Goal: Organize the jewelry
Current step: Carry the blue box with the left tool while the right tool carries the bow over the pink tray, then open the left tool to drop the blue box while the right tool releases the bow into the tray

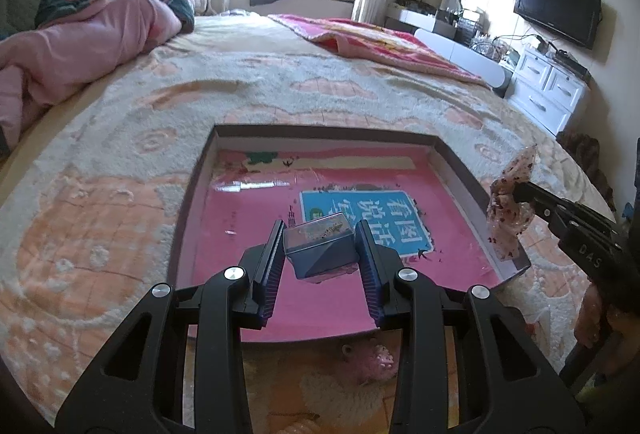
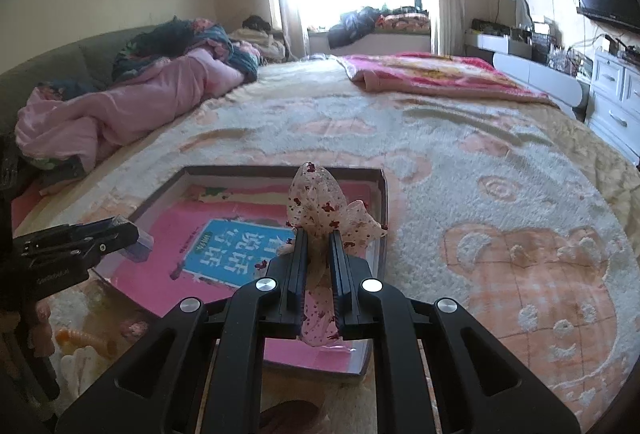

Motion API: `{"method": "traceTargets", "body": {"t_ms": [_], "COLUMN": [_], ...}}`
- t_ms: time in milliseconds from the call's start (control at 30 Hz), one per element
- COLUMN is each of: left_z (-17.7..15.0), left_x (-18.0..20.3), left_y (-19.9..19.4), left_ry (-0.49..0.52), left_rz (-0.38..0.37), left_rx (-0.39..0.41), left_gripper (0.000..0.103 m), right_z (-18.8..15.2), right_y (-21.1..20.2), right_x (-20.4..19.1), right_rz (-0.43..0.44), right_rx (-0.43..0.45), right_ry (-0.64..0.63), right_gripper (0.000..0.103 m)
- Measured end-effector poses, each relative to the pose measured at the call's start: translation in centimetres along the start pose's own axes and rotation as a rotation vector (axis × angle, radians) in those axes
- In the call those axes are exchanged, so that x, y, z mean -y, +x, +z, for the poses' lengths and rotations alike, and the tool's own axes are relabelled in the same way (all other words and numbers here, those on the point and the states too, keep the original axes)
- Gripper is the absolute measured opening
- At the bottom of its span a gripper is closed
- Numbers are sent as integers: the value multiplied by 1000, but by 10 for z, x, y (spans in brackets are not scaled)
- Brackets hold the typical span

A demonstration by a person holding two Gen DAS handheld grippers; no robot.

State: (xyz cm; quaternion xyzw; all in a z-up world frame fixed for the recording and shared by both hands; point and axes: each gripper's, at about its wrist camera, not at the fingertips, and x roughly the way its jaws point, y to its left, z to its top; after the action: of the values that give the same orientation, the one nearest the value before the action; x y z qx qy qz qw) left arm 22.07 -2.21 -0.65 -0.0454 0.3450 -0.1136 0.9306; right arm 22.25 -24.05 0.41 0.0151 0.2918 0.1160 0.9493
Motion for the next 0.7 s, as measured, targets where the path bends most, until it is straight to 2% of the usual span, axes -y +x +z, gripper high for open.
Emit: {"method": "traceTargets", "body": {"t_ms": [433,600,667,700], "left_z": [-8,-7,-7,-7], "left_x": [-2,-2,-1,-1], "left_y": [17,18,17,17], "left_ry": [-19,-20,-19,-18], "left_rz": [25,31,32,34], "left_rx": [-47,-52,-51,-50], "left_gripper": [27,27,27,27], "right_z": [-12,-17,-18,-18], "right_y": [25,27,26,25], "right_x": [-6,-1,1,2], "right_rz": [-26,-20,-11,-7], "right_rx": [-82,-100,-98,-95], "right_ry": [-1,19,35,41], "right_gripper": [13,20,32,34]}}
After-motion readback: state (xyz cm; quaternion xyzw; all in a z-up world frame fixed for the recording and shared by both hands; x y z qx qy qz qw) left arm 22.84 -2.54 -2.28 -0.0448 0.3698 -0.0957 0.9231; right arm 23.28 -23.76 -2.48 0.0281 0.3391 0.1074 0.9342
